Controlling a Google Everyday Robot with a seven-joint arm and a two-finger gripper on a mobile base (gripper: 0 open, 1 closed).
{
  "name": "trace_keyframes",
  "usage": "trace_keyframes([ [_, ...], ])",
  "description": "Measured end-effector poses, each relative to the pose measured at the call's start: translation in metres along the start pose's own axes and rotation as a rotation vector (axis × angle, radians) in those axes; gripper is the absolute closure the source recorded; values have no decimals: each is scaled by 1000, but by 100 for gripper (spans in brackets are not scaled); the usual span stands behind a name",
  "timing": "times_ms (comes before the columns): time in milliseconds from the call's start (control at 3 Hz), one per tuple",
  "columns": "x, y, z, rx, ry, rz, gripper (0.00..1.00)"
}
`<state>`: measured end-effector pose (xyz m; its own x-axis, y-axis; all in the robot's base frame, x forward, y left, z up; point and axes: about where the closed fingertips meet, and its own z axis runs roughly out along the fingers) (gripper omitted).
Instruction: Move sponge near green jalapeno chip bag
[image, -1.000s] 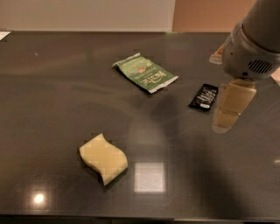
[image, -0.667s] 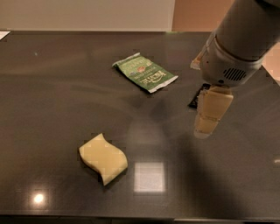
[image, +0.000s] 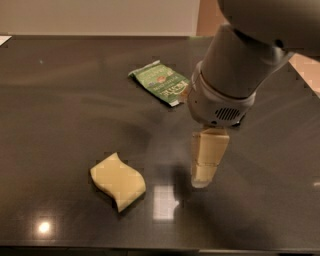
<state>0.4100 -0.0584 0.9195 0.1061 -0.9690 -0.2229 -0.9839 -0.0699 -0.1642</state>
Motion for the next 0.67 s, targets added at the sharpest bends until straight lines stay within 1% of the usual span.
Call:
trace_keyframes([
  [333, -27, 18, 22, -52, -16, -89, 0],
  [667, -54, 23, 46, -93, -39, -155, 0],
])
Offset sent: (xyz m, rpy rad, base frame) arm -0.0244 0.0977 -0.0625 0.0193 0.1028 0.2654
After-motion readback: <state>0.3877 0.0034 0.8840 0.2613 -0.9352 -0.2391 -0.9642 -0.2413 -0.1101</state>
